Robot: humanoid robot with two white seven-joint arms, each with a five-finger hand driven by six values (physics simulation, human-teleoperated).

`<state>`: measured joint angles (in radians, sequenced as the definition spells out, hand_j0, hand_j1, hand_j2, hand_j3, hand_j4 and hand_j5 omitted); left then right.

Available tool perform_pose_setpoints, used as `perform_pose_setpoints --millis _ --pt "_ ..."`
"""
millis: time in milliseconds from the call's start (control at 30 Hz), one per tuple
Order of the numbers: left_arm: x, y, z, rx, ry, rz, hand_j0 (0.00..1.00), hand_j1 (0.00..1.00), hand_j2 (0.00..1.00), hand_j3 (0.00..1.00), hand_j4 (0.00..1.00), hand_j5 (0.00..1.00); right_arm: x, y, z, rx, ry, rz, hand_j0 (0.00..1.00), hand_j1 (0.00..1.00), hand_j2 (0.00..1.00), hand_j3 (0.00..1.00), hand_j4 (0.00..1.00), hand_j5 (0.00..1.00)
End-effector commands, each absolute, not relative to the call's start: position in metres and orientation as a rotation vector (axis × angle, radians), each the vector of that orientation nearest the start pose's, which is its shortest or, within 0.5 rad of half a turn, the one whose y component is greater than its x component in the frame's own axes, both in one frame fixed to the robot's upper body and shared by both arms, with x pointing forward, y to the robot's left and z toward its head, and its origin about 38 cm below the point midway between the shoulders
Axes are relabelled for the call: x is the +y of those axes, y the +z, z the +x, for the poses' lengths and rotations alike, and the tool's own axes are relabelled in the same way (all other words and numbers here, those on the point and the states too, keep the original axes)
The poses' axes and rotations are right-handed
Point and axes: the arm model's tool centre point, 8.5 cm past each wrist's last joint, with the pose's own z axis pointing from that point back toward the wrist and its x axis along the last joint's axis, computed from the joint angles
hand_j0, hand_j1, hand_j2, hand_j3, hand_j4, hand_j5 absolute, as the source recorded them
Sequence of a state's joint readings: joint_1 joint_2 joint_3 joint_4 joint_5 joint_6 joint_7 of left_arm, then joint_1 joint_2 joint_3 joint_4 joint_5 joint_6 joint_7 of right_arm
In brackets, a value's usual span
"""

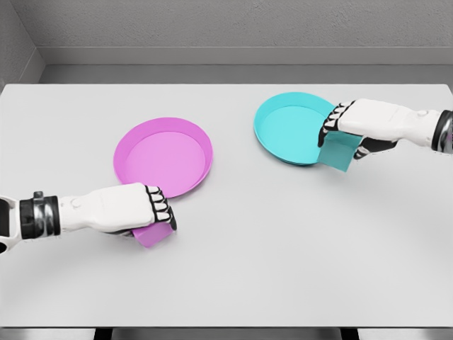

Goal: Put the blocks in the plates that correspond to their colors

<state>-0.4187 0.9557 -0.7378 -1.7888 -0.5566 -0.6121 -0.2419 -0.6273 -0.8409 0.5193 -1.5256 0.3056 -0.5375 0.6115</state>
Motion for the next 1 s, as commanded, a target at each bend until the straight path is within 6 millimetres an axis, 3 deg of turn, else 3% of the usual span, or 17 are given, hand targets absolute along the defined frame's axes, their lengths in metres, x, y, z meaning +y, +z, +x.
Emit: perform_pose_setpoints --millis 0,133,500,633,667,767,967 --pt "0.257 0.174 0.334 1.997 2.847 -0.303 0.51 0.51 0.51 0.51 0.51 0.51 -0.302 0.236 0.438 -1.439 2.005 -0.368 0.55 0.55 0.55 0.55 0.55 0.55" --pt "0.262 0.189 0.342 1.987 2.837 -0.344 0.51 0.51 0.51 0.51 0.51 0.51 -0.297 0.236 0.451 -1.443 1.985 -0.363 0.55 0.55 0.55 0.55 0.55 0.55" --pt "0.260 0.217 0.370 1.988 2.772 -0.477 0.51 0.51 0.51 0.51 0.51 0.51 -0.281 0.261 0.483 -1.493 1.904 -0.414 0.54 0.54 0.54 0.54 0.54 0.54" --pt "0.244 0.207 0.395 1.993 2.785 -0.453 0.51 0.51 0.51 0.51 0.51 0.51 -0.275 0.265 0.492 -1.494 1.894 -0.432 0.55 0.55 0.55 0.55 0.55 0.55" --pt "0.240 0.205 0.400 1.999 2.786 -0.450 0.51 0.51 0.51 0.51 0.51 0.51 -0.276 0.266 0.492 -1.494 1.895 -0.434 0.59 0.59 0.59 0.59 0.59 0.59" --pt "0.237 0.201 0.418 2.021 2.803 -0.477 0.51 0.51 0.51 0.51 0.51 0.51 -0.277 0.266 0.491 -1.493 1.893 -0.437 1.00 1.00 1.00 1.00 1.00 1.00" --pt "0.230 0.193 0.437 2.013 2.838 -0.486 0.52 0.52 0.52 0.52 0.52 0.52 -0.287 0.273 0.482 -1.508 1.908 -0.456 1.00 1.00 1.00 1.00 1.00 1.00"
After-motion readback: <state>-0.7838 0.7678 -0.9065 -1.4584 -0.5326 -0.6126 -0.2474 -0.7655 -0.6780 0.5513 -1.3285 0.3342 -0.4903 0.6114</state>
